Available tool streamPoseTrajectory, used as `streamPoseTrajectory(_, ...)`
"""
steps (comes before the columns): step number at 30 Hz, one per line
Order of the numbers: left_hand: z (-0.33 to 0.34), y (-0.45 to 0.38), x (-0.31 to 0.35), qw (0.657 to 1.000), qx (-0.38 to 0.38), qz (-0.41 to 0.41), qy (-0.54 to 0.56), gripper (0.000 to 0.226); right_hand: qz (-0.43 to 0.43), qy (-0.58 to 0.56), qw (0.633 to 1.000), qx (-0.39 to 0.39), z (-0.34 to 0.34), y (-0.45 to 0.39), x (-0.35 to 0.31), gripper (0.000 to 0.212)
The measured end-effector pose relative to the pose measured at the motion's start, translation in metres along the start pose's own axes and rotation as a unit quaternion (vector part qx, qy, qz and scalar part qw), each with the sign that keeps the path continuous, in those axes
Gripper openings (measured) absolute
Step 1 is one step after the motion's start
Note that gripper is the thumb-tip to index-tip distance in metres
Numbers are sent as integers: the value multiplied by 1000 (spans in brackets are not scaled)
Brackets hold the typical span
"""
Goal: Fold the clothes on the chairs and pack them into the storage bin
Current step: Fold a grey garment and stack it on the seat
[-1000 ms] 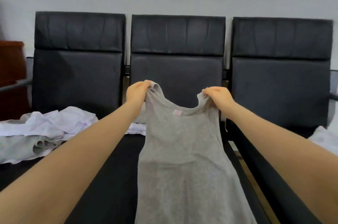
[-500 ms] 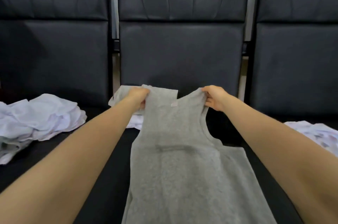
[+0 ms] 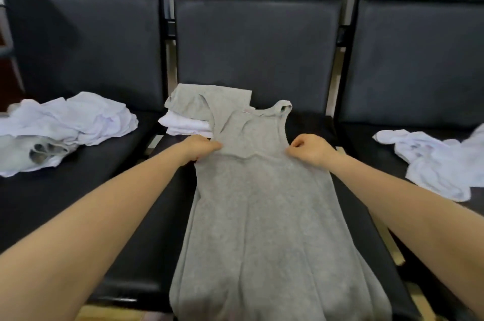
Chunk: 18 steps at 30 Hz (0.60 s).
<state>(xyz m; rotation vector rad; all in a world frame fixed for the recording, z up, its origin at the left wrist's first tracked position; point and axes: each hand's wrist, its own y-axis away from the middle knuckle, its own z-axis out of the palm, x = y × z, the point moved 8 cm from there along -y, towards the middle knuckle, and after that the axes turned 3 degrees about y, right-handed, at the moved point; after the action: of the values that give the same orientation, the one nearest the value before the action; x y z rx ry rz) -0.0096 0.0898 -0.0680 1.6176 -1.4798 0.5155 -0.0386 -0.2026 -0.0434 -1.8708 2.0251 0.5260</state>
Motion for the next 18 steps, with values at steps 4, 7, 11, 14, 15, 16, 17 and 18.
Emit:
streamPoseTrajectory(4, -6, 23, -4, 998, 47, 42, 15, 24, -5, 117, 993, 30, -4, 31, 18, 38)
streamPoseTrajectory(7, -18, 32, -9, 988, 120, 39, 89, 23, 1, 141, 986, 90, -11, 43, 24, 38)
streamPoseTrajectory(11, -24, 42, 1, 919, 131, 51, 368, 15, -7, 162, 982, 97, -7, 40, 25, 29)
streamPoseTrajectory(14, -29, 38, 2, 856, 114, 64, 501, 18, 18, 110, 986, 123, -14, 31, 34, 20)
streamPoseTrajectory(15, -40, 38, -1, 870, 154, 82, 461, 11, 29, 94, 986, 138, -18, 28, 39, 21)
streamPoseTrajectory(16, -55, 38, -3, 897, 211, 115, 371, 20, 42, 80, 984, 152, -23, 24, 44, 22)
streamPoseTrajectory(17, -68, 38, 0, 929, 266, 159, 204, 33, 56, 70, 983, 163, -27, 22, 49, 24)
streamPoseTrajectory(18, -74, 39, 4, 934, 305, 186, 24, 40, 67, 66, 981, 170, -30, 20, 54, 25)
